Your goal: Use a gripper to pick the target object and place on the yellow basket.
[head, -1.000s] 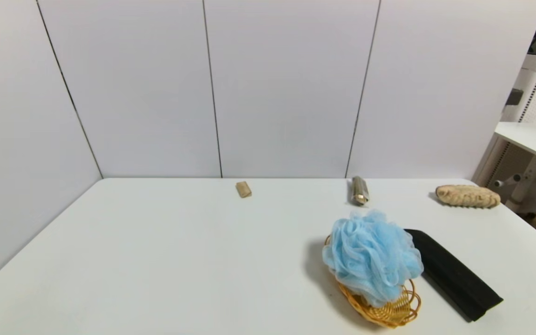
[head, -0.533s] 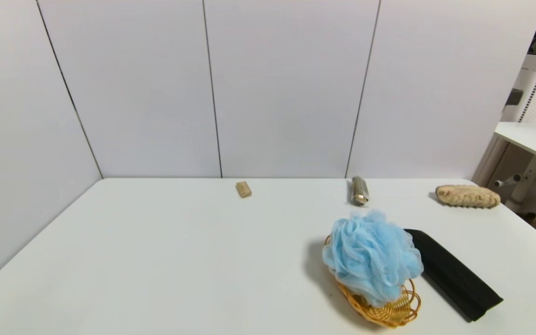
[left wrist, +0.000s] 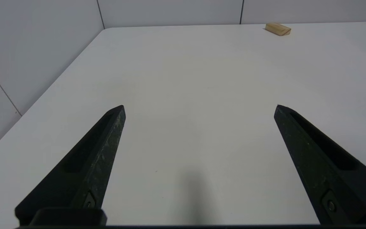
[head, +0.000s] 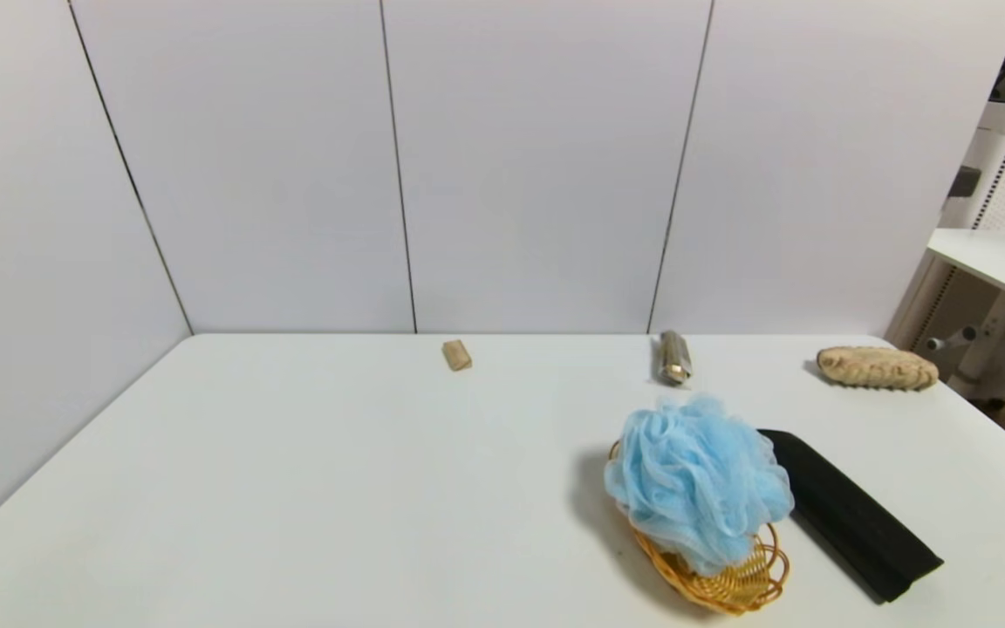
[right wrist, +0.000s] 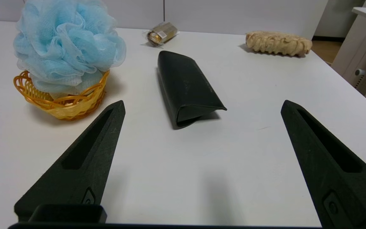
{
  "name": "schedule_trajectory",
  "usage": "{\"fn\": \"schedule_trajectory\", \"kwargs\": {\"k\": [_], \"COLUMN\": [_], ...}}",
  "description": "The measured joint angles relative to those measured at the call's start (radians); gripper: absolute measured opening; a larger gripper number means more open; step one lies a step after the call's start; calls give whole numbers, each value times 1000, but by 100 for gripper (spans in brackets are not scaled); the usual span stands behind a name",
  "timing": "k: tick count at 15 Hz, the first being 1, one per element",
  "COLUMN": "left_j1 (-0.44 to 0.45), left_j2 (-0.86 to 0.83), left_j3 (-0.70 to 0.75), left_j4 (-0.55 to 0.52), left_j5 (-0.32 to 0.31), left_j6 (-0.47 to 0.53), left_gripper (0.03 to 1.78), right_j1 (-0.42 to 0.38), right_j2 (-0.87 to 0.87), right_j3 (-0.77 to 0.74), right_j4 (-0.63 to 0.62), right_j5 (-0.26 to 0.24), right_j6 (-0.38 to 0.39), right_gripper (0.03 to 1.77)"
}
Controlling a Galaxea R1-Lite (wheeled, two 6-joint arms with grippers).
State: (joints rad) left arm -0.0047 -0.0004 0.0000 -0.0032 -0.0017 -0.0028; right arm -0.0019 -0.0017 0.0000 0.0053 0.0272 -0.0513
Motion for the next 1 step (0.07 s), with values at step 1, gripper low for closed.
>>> {"fn": "schedule_trajectory", "kwargs": {"k": [1], "left_j1": [0], "left_j2": [0], "left_j3": [0], "left_j4": [0], "left_j5": [0], "left_j6": [0], "left_gripper": [169], "right_j1": [0], "right_j2": [0], "right_j3": [0], "right_j4": [-2], "right_j5": [-3], "right_j6": [15], "right_gripper": [169]}}
